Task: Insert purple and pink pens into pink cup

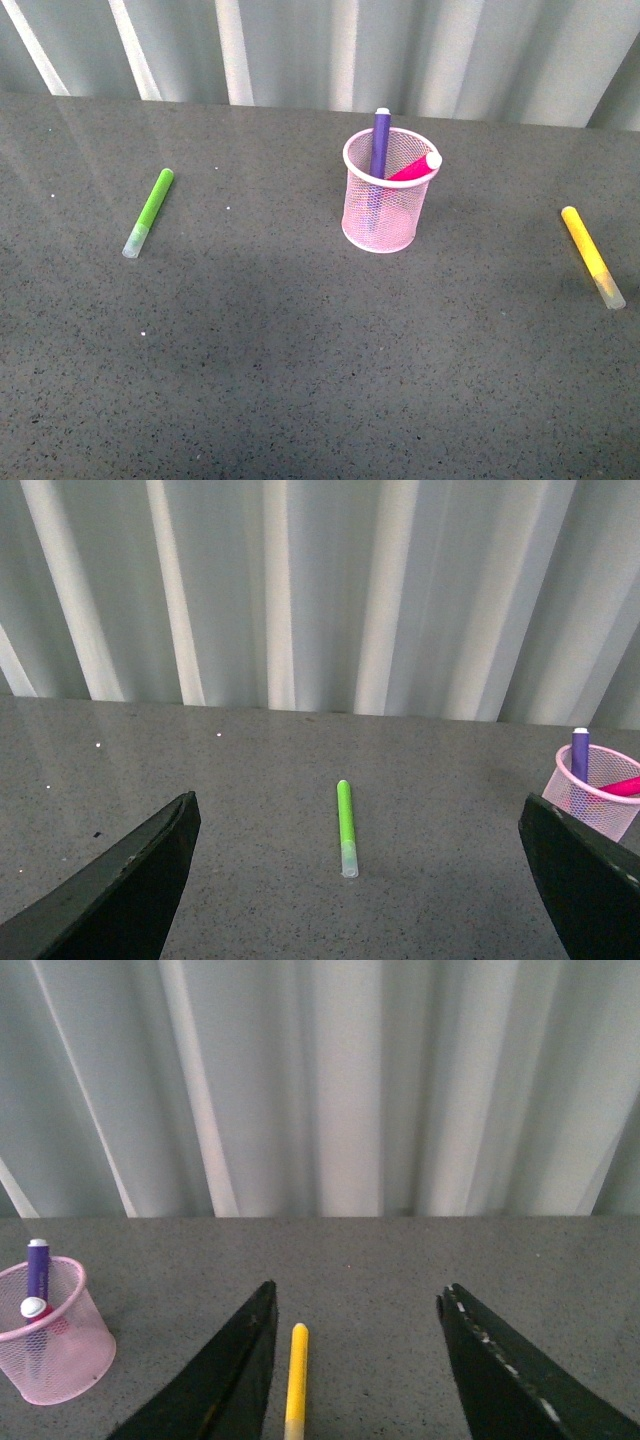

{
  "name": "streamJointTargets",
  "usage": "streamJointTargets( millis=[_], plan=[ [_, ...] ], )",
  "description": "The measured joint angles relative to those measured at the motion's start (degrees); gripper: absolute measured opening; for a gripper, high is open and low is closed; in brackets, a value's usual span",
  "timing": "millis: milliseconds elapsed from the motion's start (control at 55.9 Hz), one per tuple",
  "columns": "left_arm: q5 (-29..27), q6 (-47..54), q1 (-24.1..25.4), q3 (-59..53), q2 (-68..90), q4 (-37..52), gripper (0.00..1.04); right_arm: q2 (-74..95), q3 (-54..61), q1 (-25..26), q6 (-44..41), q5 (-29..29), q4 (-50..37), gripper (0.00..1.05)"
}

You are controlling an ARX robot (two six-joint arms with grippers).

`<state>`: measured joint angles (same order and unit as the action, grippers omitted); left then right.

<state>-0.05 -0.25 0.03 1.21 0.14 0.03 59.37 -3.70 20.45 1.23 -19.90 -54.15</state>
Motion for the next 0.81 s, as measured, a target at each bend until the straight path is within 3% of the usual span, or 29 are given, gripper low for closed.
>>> streamJointTargets(
  millis=[215, 519, 608, 805],
  plan=[
    [0.02, 0.0, 0.0, 0.0, 0.0, 0.0, 0.98, -15.45, 2.51, -7.78, -0.96, 7.98, 12.35, 0.03],
    [0.02, 0.0, 0.0, 0.0, 0.0, 0.0, 0.98, -30.14, 2.71, -13.86, -1.09, 13.86, 25.22, 0.03],
    [0.02, 0.0, 0.0, 0.0, -0.02, 0.0, 0.98, -33.11, 2.73, -18.14, -1.07, 19.21, 28.13, 0.03],
    [0.04, 0.0, 0.0, 0.0, 0.0, 0.0, 0.98, -38.34, 2.75, -20.24, -1.07, 19.89, 32.98, 0.03]
  ],
)
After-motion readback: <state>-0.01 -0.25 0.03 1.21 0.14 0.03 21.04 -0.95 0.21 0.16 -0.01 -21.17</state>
